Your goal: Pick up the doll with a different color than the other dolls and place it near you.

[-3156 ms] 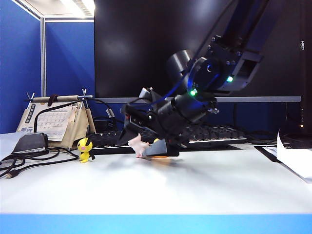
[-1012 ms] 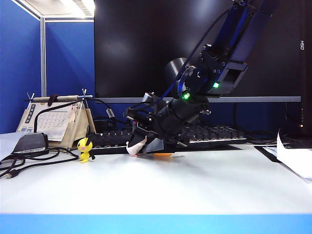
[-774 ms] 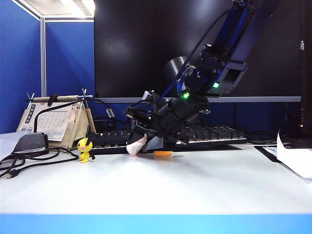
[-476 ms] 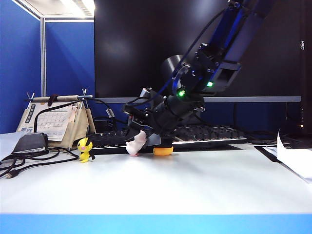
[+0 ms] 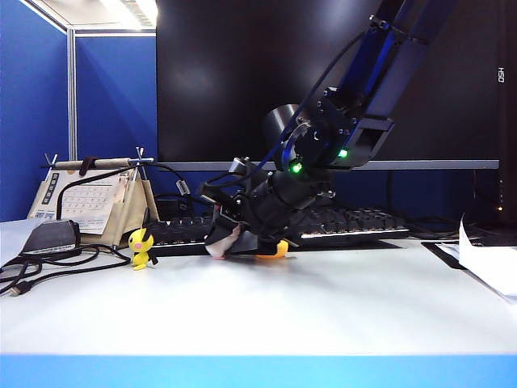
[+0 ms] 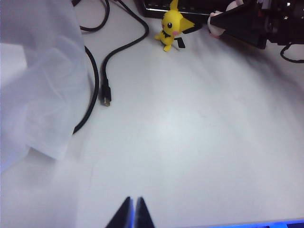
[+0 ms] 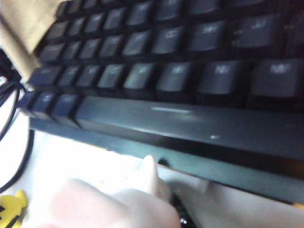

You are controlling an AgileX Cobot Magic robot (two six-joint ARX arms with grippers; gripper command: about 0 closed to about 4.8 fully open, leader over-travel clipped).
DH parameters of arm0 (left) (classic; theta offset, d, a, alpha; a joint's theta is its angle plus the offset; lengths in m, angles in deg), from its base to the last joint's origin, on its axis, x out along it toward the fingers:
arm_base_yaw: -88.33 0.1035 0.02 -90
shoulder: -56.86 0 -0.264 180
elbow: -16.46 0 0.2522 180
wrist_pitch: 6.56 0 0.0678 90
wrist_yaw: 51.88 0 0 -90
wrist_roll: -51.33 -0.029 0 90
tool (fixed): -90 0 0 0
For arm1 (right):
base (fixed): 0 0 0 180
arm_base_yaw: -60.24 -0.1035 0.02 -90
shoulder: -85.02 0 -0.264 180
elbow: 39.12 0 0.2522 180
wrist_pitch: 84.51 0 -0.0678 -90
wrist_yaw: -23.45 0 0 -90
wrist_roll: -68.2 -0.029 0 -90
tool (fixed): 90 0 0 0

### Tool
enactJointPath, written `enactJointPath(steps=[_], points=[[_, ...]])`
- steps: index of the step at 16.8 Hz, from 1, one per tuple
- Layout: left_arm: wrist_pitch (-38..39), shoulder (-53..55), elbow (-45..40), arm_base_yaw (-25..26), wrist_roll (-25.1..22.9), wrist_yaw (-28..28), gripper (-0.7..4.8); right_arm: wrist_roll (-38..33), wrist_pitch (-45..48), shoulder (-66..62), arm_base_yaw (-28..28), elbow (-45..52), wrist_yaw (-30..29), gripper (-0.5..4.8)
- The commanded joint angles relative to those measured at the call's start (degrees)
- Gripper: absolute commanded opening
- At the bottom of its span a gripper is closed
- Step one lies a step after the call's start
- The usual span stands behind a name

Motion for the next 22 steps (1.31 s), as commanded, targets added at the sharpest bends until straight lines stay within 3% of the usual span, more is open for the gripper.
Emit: enactJointPath(steps=[1,12,16,19,22], points=[[-0.1,0.1,0.1,-0.1,0.0,-0.1,0.24,-0.3,-0.2,-0.1,-0.1,0.0,0.4,1.65],[-0.1,0.1,0.1,0.0,0.0,0.0,0.24,2.5,-0.8,3.8,-0.1,0.0,-7.1,1.65],[-0.1,0.1,0.1,0.0,0.0,0.0,0.24,6.7,-7.1,7.9,-0.2,0.1,-7.2,1.43],[-0.1,0.1,0.1,0.0,0.0,-0.1,0.24,10.4,-14.2,9.7,-0.4,0.2,-10.8,1.43],[-0.1,0.1,0.1,0.0,0.0,0.0,0.24,12.0,-14.1,12.9,-1.0,4.0,-10.5,1.42]])
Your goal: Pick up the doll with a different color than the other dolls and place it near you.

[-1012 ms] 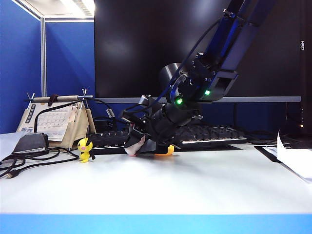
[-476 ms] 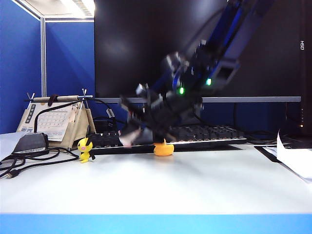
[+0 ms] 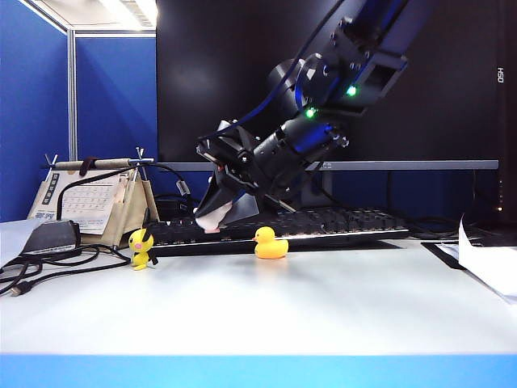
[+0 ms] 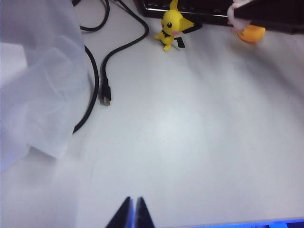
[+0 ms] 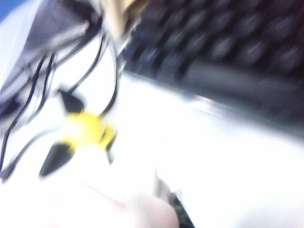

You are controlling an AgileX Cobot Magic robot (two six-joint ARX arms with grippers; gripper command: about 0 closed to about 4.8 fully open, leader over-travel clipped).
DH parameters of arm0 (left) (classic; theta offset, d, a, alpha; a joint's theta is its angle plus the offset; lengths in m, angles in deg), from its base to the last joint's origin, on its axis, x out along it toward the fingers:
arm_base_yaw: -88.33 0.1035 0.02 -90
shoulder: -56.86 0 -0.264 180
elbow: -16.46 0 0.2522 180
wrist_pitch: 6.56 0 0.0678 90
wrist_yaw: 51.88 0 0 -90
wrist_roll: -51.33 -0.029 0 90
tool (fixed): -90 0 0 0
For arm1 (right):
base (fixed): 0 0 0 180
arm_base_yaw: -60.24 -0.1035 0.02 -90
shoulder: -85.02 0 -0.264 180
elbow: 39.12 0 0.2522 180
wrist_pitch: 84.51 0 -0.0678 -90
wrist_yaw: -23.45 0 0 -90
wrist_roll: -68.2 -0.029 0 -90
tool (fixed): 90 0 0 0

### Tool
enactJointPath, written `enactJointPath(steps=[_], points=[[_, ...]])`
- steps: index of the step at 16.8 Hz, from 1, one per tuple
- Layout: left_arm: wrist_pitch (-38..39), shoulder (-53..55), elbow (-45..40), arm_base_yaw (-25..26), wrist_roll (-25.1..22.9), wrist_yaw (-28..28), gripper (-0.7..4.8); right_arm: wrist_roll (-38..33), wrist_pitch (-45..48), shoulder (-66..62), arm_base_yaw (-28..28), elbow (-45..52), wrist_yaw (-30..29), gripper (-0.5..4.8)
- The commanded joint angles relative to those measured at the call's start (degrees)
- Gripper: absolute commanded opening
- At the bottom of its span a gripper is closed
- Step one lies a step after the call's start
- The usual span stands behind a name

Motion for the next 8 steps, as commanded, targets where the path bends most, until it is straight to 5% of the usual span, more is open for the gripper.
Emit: enactJointPath(steps=[1,8], points=[[-0.1,0.1,0.1,0.0,0.0,-0.1,0.24,0.7,3.5,4.5,-0.3,5.2,0.5,1.21],[-0.1,0.1,0.1,0.0,0.0,-0.1,0.24,-0.9,10.6,15.5,-0.4,24.0,1.0,0.93]])
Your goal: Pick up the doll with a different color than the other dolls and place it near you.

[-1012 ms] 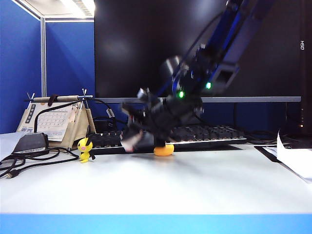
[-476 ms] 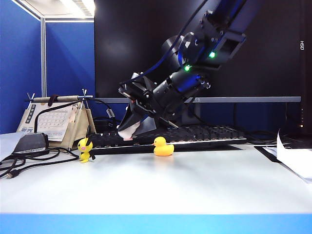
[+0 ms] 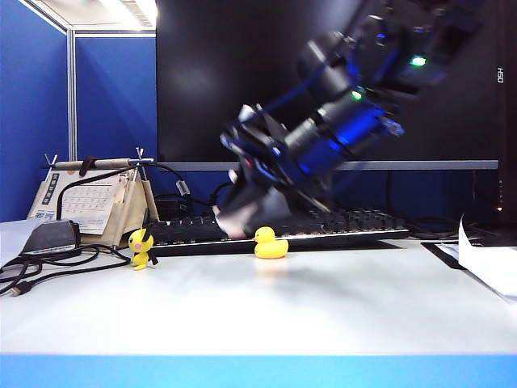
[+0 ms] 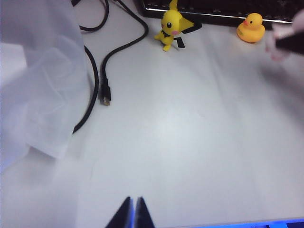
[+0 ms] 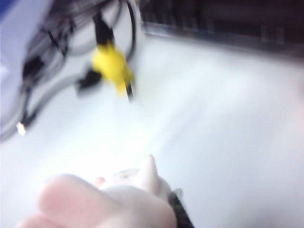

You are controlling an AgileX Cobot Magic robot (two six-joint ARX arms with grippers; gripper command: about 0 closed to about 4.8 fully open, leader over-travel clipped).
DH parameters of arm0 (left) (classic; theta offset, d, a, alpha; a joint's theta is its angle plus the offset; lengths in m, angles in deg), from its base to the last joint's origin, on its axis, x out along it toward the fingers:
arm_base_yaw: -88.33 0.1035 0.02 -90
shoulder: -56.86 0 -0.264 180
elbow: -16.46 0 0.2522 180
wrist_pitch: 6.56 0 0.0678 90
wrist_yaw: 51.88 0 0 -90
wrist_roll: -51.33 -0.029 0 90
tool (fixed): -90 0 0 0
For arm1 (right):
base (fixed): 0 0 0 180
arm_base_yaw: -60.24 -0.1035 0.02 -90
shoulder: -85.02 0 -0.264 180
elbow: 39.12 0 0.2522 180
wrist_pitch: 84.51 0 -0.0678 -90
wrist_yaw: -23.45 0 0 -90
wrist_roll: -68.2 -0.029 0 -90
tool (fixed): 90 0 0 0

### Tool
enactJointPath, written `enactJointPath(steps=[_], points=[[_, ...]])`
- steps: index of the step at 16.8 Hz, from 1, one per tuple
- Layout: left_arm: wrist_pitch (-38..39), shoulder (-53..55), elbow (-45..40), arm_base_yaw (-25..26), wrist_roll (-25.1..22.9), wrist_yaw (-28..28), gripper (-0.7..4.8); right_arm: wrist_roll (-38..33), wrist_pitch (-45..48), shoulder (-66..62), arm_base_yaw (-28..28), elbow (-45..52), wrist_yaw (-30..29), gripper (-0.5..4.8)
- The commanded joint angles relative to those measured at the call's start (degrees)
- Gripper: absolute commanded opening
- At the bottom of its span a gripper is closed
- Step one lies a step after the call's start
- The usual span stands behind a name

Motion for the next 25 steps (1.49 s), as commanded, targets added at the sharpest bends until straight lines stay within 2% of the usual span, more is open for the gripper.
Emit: enactJointPath(steps=[1,4,7,10,25], points=[[-0.1,0.1,0.1,0.0,0.0,-0.1,0.24,-1.9,6.0,4.0,-0.1,8.4,-0.2,0.93],[-0.1,0.1,0.1,-0.1,0.0,-0.1,0.24,-5.1,12.5,7.1,-0.4,15.7,-0.2,0.93],[-0.1,0.1,0.1,0.0,0.0,-0.1,0.24,-5.5,12.9,8.0,-1.6,16.9,-0.3,0.93],[-0.1,0.1,0.1,0.0,0.0,-0.1,0.24,-5.5,13.1,8.1,-8.0,19.6,2.9,0.94],[-0.1,0.1,0.1,-0.1,0.0,-0.1,0.24,-5.9,14.2,10.1,-8.2,25.1,6.2,0.94]])
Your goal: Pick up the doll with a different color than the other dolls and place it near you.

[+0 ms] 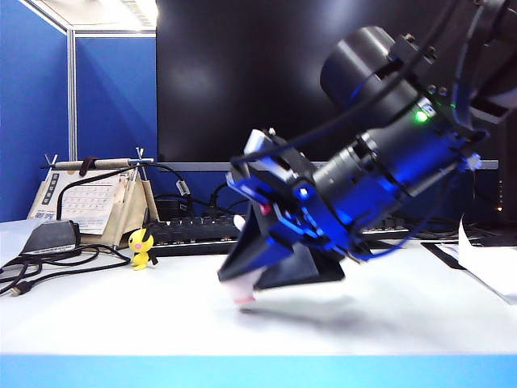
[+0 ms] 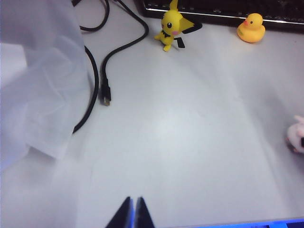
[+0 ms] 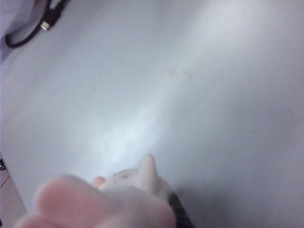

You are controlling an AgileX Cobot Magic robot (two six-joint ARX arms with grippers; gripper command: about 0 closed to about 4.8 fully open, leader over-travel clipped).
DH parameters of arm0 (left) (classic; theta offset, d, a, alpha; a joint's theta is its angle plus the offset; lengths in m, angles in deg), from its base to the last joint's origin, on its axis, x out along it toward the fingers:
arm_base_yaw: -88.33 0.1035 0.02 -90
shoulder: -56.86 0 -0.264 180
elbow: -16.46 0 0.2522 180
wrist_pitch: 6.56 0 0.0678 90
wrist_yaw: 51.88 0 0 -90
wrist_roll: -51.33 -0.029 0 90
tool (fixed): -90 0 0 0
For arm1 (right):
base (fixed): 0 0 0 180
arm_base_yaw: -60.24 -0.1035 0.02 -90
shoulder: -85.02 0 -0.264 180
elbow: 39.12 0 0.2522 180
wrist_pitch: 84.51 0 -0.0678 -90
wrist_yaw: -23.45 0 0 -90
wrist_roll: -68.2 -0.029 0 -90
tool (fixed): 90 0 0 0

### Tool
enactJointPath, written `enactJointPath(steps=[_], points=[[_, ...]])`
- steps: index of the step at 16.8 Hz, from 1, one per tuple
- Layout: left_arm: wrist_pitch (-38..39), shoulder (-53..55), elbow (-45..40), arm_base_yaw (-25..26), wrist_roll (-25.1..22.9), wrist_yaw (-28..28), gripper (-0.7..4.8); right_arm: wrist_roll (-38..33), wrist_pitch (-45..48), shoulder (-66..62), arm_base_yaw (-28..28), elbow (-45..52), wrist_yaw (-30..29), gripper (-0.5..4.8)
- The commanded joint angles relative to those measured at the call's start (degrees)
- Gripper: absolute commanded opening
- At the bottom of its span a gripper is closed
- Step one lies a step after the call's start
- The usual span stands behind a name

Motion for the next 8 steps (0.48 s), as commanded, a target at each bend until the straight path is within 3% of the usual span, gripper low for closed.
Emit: enactJointPath(steps=[1,5,8], points=[[-0.1,0.1,0.1,0.0,0.0,0.0,0.24,-0.1,0.3,0.3,-0.1,1.3,1.2,0.94],[-0.1,0.1,0.1,0.0,0.0,0.0,0.24,-0.6,0.0,0.3,-0.1,1.3,1.1,0.97],[-0.1,0.1,0.1,0.0,0.0,0.0,0.24,-1.2,-1.3,0.3,-0.1,1.3,1.1,2.14]])
